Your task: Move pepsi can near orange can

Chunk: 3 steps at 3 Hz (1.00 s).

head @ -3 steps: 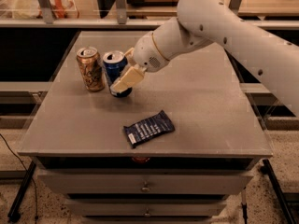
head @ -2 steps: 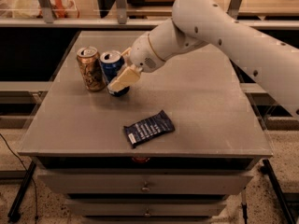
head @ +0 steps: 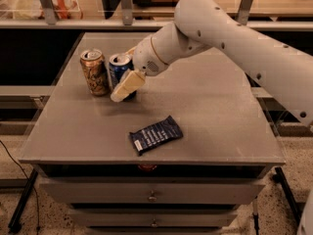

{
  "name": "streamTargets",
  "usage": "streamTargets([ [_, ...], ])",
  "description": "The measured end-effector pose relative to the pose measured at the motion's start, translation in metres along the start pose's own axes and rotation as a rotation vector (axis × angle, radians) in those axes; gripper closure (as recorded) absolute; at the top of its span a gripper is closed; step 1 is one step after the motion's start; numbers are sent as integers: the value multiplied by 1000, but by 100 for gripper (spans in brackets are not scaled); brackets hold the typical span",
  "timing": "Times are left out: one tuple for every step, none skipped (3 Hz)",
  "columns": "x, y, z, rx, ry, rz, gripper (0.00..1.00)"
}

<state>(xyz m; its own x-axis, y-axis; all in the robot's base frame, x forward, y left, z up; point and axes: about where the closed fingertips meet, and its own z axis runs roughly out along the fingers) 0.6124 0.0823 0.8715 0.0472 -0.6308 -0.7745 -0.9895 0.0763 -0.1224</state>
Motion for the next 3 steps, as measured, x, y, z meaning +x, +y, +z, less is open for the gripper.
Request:
streamTargets([
  [3, -3, 3, -6, 7, 7, 0],
  [13, -13, -7, -6, 34, -16, 0],
  [26, -26, -28, 7, 71, -40, 0],
])
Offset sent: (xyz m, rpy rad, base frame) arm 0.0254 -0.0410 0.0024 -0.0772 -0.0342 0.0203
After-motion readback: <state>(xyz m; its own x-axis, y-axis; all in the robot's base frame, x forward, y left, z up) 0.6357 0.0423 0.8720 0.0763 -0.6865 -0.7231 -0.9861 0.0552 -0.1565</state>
